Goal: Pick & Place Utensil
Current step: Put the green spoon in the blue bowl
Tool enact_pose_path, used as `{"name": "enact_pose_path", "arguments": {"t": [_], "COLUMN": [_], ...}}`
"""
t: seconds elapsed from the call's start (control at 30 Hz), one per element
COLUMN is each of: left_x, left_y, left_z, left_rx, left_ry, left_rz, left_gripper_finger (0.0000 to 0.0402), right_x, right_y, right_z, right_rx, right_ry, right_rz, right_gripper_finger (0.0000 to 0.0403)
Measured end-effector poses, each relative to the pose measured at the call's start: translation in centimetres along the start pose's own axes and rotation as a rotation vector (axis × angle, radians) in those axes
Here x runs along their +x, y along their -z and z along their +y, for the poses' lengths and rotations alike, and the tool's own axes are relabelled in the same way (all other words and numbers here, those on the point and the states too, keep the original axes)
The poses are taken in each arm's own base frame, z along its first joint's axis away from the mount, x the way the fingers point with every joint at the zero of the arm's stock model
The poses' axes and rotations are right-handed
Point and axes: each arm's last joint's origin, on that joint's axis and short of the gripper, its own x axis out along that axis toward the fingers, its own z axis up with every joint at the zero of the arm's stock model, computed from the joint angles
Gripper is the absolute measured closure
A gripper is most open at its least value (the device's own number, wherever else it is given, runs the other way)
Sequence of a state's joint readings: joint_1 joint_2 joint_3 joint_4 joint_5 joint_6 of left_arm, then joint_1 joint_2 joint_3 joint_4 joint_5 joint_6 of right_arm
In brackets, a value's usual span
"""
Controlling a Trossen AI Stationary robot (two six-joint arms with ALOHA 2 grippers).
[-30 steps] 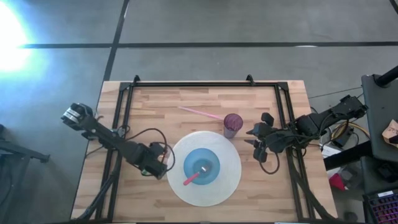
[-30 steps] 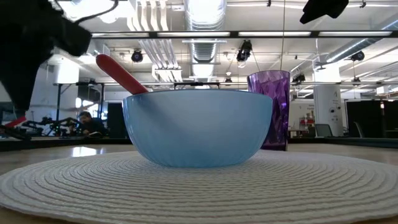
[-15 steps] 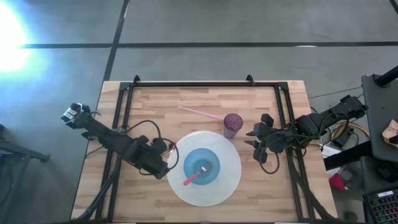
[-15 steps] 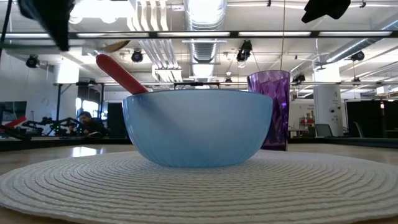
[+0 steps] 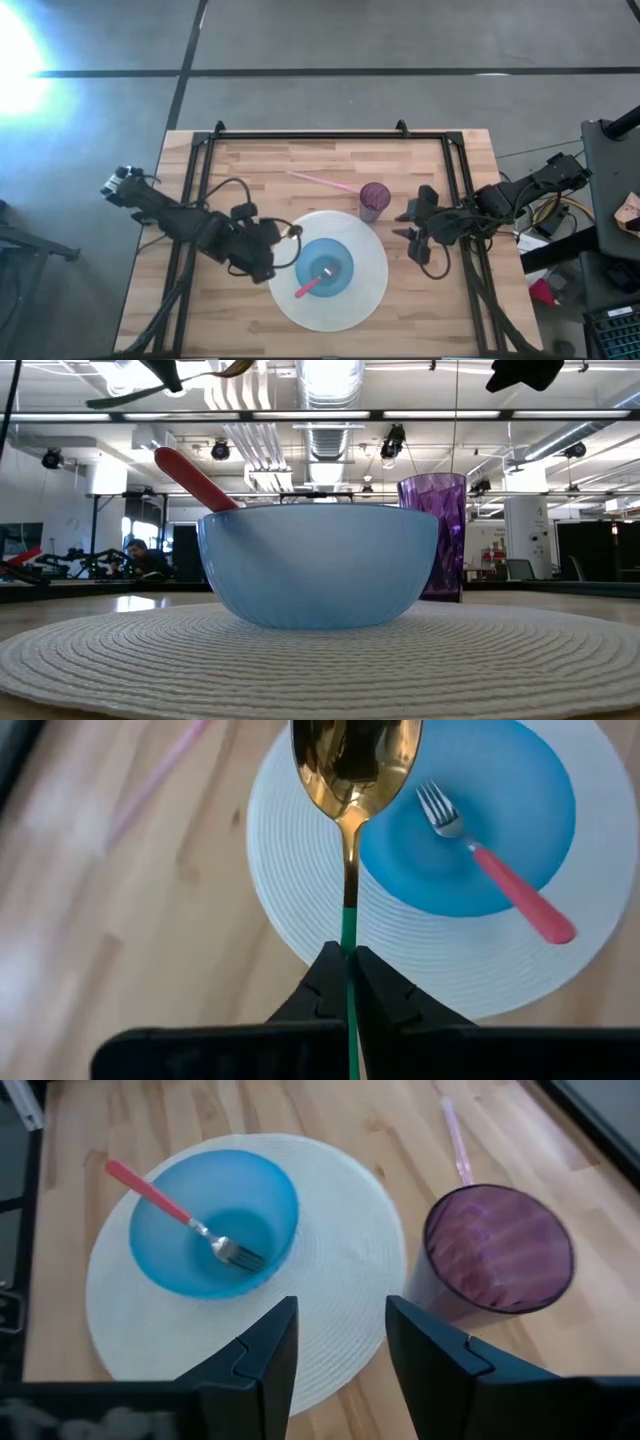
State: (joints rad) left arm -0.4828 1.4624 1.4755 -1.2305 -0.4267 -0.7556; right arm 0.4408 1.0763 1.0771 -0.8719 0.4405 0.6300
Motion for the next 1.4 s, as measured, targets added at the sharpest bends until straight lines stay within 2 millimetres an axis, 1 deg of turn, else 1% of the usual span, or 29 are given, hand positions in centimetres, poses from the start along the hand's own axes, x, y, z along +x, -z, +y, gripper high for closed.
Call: {"name": "enact_pose_path", "arguments": {"t": [0.1, 0.27, 0.43, 0.53, 0.77, 1.03, 1.17, 1.4], "left_x": [0.2, 1.3, 2.2, 2.7, 3.7, 4.4, 4.9, 5.7], "left_y": [-0.7, -1.3, -1.7, -1.9, -2.9, -3.4, -3.4, -3.3], "left_z": [-0.1, -0.4, -1.0, -1.4, -2.7, -3.4, -3.6, -5.1], "left_rx": [0.099, 0.292, 0.462, 0.551, 0.744, 0.909, 0.966, 1.114], "left_ry": [-0.023, -0.074, -0.148, -0.161, -0.181, -0.262, -0.319, -0.425], "left_rz": [-0.014, -0.01, -0.032, -0.048, -0.128, -0.167, -0.159, -0.184], "left_gripper_finger": [0.0401, 0.0401, 0.0401, 0.0401, 0.0402, 0.0402, 0.0401, 0.0401], "right_x": [0.0, 0.0, 0.0, 0.0, 0.0, 0.0, 0.7, 3.3], "right_y": [0.0, -0.2, -0.3, -0.4, -0.6, -1.1, -1.7, -2.2], "right_z": [0.1, 0.2, 0.4, 0.4, 0.5, 0.8, 1.7, 3.6], "right_rx": [0.001, 0.011, 0.021, 0.035, 0.116, 0.259, 0.32, 0.357], "right_ry": [-0.021, -0.04, -0.053, -0.059, -0.064, -0.093, -0.131, -0.16], "right_rz": [0.014, -0.003, -0.02, -0.029, -0.04, -0.084, -0.125, -0.141], "right_gripper_finger": [0.0261, 0.0264, 0.0255, 0.025, 0.0242, 0.024, 0.0239, 0.0239]}}
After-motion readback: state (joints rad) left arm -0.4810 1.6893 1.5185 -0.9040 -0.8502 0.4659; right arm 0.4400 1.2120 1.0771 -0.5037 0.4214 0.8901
